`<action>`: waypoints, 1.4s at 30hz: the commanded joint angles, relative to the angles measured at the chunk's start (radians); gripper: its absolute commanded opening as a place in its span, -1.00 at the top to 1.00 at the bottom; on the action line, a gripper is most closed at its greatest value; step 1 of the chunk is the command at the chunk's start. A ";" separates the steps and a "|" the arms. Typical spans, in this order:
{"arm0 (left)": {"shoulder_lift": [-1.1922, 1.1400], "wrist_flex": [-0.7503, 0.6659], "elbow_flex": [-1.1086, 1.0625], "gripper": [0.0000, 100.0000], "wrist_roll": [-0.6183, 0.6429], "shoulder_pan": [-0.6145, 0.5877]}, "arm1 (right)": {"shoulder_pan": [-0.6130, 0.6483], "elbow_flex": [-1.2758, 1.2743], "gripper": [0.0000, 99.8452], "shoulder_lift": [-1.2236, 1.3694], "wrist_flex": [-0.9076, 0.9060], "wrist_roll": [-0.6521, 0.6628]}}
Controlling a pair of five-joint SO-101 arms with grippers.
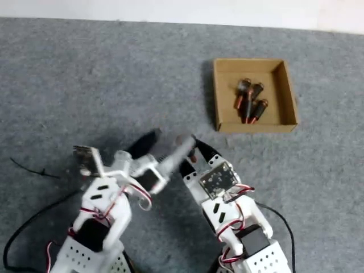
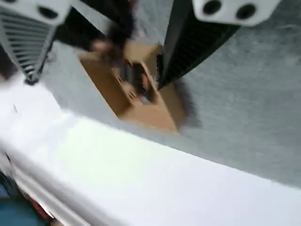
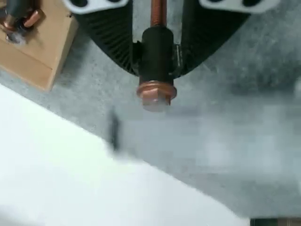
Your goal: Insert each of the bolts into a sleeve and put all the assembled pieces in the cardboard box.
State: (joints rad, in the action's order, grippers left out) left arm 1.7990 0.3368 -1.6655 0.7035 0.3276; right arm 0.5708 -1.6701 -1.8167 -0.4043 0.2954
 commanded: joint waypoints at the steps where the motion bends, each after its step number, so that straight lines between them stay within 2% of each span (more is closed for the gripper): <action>1: 0.008 -0.021 0.059 0.36 0.069 -0.071 | -0.018 -0.016 0.99 -0.022 0.007 0.005; 8: 0.001 -0.021 0.054 0.36 0.068 -0.070 | -0.021 -0.018 0.99 -0.022 0.007 0.005; 14: 0.007 -0.026 -0.015 0.38 -0.118 -0.068 | -0.081 -0.018 0.99 -0.022 0.007 0.002; 17: 0.007 -0.026 -0.025 0.57 -0.123 -0.042 | -0.081 -0.021 0.99 -0.022 0.007 0.002; 21: 0.007 -0.026 -0.027 1.00 -0.124 -0.025 | -0.085 -0.044 0.99 -0.022 0.025 0.002; 24: -0.001 -0.058 -0.031 0.93 -0.124 -0.033 | -0.097 -0.076 0.99 -0.022 0.076 0.002; 26: -0.002 -0.078 -0.031 0.99 -0.124 -0.039 | -0.120 -0.099 0.99 -0.019 0.124 0.002; 31: -0.004 -0.074 -0.031 0.98 -0.127 -0.084 | -0.145 -0.107 0.99 -0.015 0.130 0.002; 36: -0.004 -0.052 -0.031 0.98 -0.253 -0.088 | -0.148 -0.107 0.99 -0.018 0.130 0.002; 42: -0.004 -0.020 -0.031 0.98 -0.267 -0.088 | -0.151 -0.107 0.99 -0.015 0.133 0.000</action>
State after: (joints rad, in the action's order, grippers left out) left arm 1.7990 0.3138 -1.6763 0.4442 0.2524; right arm 0.4342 -1.6701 -1.8167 -0.3122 0.2954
